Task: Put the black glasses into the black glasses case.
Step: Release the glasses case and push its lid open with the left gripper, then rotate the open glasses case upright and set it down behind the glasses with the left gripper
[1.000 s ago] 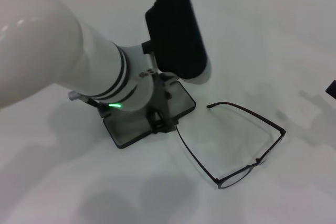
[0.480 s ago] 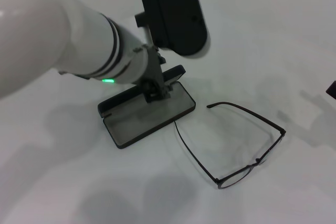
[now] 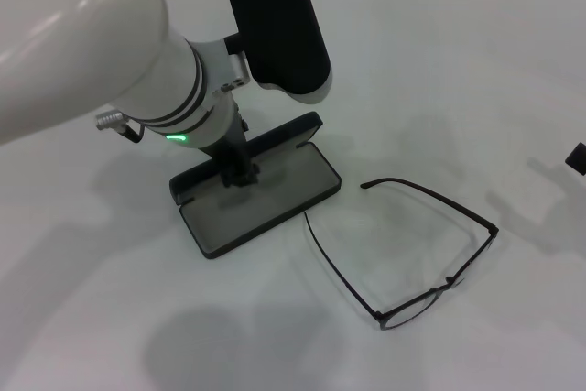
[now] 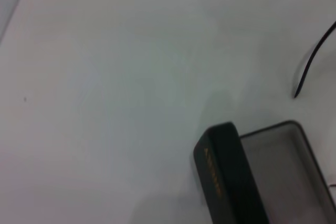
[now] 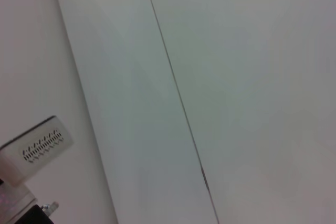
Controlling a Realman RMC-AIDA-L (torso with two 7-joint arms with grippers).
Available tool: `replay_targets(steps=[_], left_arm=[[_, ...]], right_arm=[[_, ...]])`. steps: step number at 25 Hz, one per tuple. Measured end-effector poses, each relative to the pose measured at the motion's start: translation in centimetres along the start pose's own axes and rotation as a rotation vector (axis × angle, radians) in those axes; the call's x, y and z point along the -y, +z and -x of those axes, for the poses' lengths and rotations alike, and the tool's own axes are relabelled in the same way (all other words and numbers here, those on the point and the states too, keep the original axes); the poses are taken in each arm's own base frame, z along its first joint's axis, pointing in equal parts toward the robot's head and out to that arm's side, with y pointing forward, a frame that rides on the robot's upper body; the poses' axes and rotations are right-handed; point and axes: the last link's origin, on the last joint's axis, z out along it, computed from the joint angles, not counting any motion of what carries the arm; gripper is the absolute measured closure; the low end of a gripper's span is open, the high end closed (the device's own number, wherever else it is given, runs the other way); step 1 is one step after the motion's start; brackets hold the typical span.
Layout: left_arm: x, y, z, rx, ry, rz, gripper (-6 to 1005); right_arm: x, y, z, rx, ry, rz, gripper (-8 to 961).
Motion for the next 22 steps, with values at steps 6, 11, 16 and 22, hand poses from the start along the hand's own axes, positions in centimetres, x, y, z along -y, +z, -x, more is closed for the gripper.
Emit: replay_targets(steps=[6, 11, 16, 22], left_arm=[[0.28, 1.08, 0.43, 0.035, -0.015, 0.013, 582], [0.42, 0.48, -0.04, 0.035, -0.067, 0.014, 591], [0.43, 0.23, -0.1, 0.027, -0.072, 0.011, 678], [0.29, 0.25, -0.01, 0.037, -0.065, 0.016, 805]], right_arm=[[-0.01, -0.05, -0.11, -0.002, 0.003, -0.005, 85], [-0.07, -0.07, -0.15, -0.001, 0.005, -0.005, 85], [-0.21, -0.01, -0.24, 0.001, 0.008, -0.003, 85], [-0.23, -0.07, -0.28, -0.001, 0.008, -0.004, 85]])
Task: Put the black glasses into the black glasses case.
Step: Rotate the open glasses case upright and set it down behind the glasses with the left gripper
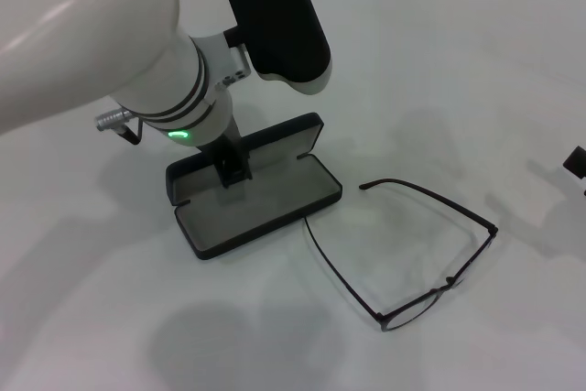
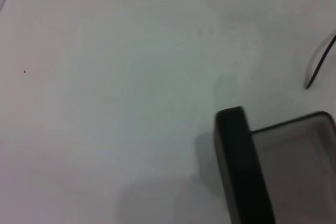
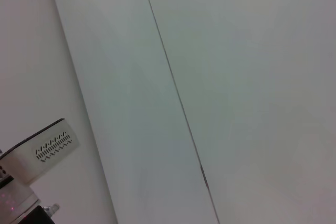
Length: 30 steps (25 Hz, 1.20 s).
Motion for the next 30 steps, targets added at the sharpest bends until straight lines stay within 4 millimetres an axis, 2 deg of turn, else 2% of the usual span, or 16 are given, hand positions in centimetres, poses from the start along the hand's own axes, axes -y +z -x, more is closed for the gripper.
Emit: replay_targets(steps=[7, 9, 14, 18, 24, 30], left_arm=[[0.2, -0.5, -0.3, -0.015, 0.01, -0.014, 952], [0.6, -1.8, -1.3, -0.096, 0.037, -0.061, 952], [0.8, -2.4, -3.2, -0.293, 0.193, -0.192, 950], [-0.5, -0.7, -4.8, -0.376, 0.391, -0.265, 945], [-1.6, 2.5, -5.9, -0.336, 0.513, -0.245, 937], [-2.0, 3.2, -6.3, -0.326, 0.549, -0.239, 929]], right_arm=[[0.0, 0.0, -0.1, -0.001, 0.002, -0.002, 85], [0.0, 0.0, -0.1, 0.0, 0.001, -0.001, 85], [-0.1, 0.0, 0.0, 0.005, 0.001, 0.004, 85], [-0.3, -0.5, -0.1, 0.007, 0.007, 0.0, 84], [-0.6, -1.3, -0.4, 0.01, 0.002, -0.021, 84], [-0.7, -1.5, -0.6, 0.012, -0.001, -0.034, 84]])
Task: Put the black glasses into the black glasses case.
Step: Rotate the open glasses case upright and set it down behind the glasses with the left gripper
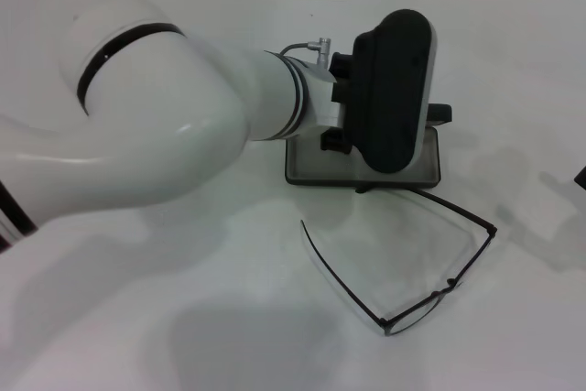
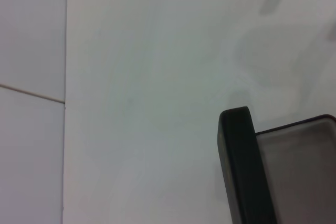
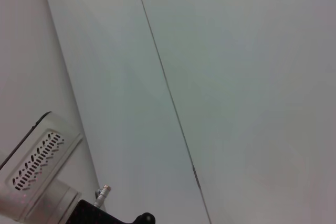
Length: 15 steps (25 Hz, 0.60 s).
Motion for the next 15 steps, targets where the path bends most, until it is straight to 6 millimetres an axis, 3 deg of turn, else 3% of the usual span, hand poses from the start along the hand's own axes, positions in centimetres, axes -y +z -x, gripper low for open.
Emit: replay_targets(steps=[15], left_arm=[[-0.17, 0.44, 0.38, -0.003, -0.005, -0.013, 908]], right_arm=[[-0.13, -0.11, -0.15, -0.001, 0.003, -0.004, 84]])
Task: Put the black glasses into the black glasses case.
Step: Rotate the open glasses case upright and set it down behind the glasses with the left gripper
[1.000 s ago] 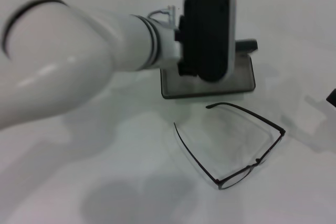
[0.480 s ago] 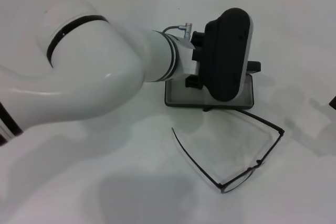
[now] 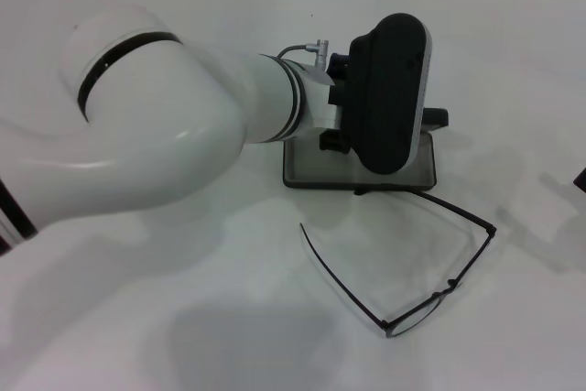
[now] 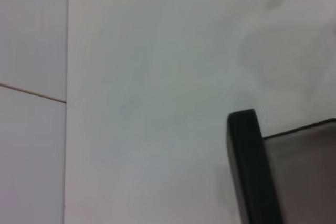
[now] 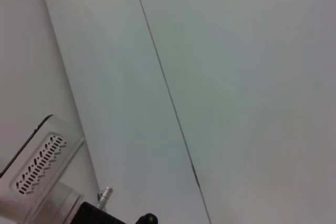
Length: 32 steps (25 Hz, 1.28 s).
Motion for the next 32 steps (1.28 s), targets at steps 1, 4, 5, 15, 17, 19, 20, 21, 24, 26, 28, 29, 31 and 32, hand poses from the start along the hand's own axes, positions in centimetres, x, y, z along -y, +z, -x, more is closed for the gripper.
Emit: replay_targets(steps=[1, 4, 5, 15, 17, 19, 20, 21, 24, 26, 28, 29, 31, 32], left_arm=[[-0.1, 0.0, 0.0, -0.001, -0.001, -0.001, 907], [-0.2, 0.0, 0.1, -0.003, -0.006, 0.001, 903], [-0.3, 0.0, 0.1, -0.002, -0.007, 0.001, 826], [-0.1, -0.3, 0.2, -0.006, -0.018, -0.008, 570], [-0.1, -0.3, 0.2, -0.006, -0.013, -0.01, 557], [0.3, -0.3, 0.3, 0.0, -0.017, -0.011, 558], [0.4, -0.3, 0.5, 0.007, -0.024, -0.006, 558], [0.6, -0.4, 0.6, 0.016, -0.032, 0.001, 558], [0.7, -0.5, 0.7, 0.029, -0.044, 0.026, 557], [0.6, -0.5, 0.9, 0.035, -0.042, 0.033, 557], [0.5, -0.3, 1.0, 0.04, -0.043, 0.037, 557], [0.4, -0.3, 1.1, 0.042, -0.043, 0.039, 557], [0.3, -0.1, 1.1, 0.039, -0.044, 0.038, 558], [0.3, 0.0, 1.1, 0.037, -0.044, 0.036, 558]], right_arm=[[0.0, 0.0, 0.0, 0.001, 0.0, 0.001, 84], [0.0, 0.0, 0.0, 0.002, 0.0, 0.002, 84], [0.0, 0.0, 0.0, 0.003, 0.0, 0.002, 84], [0.0, -0.1, 0.1, 0.002, -0.001, 0.002, 84], [0.0, -0.1, 0.1, 0.003, -0.001, 0.002, 84], [0.0, -0.1, 0.0, 0.003, 0.0, 0.003, 84], [0.0, 0.0, 0.0, 0.003, 0.0, 0.003, 85], [-0.1, 0.0, 0.0, 0.003, 0.0, 0.003, 85], [-0.1, 0.0, 0.0, 0.003, 0.001, 0.003, 85], [-0.1, 0.0, 0.0, 0.003, 0.002, 0.003, 85], [-0.2, 0.0, -0.1, 0.002, 0.003, 0.005, 85], [-0.2, 0.0, -0.1, 0.001, 0.003, 0.005, 85], [-0.2, -0.1, -0.1, 0.0, 0.002, 0.006, 85], [-0.2, -0.1, -0.1, -0.001, 0.002, 0.006, 85]])
